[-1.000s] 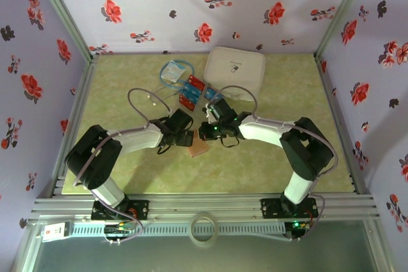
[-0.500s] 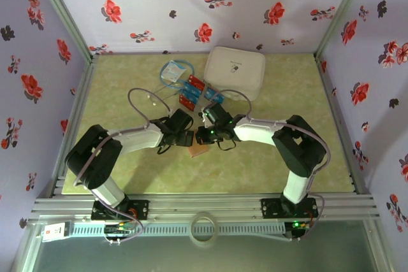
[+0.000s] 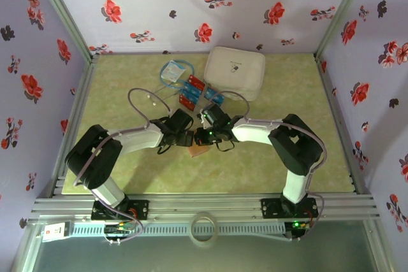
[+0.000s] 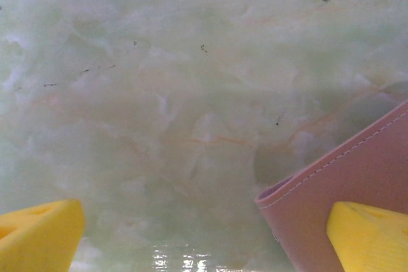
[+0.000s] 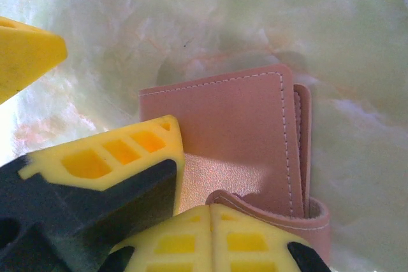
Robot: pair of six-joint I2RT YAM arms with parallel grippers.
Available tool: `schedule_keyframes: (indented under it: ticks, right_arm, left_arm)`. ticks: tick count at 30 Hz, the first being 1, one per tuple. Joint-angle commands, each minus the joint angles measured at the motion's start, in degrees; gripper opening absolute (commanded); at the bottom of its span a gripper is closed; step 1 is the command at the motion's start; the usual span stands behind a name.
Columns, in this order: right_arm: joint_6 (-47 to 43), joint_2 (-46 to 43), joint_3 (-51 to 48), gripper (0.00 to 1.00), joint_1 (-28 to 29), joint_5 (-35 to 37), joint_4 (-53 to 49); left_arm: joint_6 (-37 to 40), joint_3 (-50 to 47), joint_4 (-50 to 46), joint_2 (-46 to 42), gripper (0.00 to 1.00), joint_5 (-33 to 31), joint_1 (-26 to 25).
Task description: Put the credit cards into the card holder
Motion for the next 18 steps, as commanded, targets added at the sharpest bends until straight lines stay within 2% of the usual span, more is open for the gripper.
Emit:
schedule_keyframes:
  ticks: [1,12,18]
  right_arm:
    - [0.8,2.5,-0.7,0.00,0.3,1.8,-0.9]
    - [5.3,4.2,-1.3,0.00,-2.7,1.4,-1.7]
    - [5.8,7.3,1.1,0.00,-3.8,1.1,-6.7]
  left_arm:
    - [1.4,-1.3,-3.1,2.9,1.00,-1.6,-0.4]
    - [1.4,-1.3,-3.3,2.5,1.00,-1.6,-0.6]
    - [1.3,-1.7,-3.0,2.4,1.00,-1.6,-0.8]
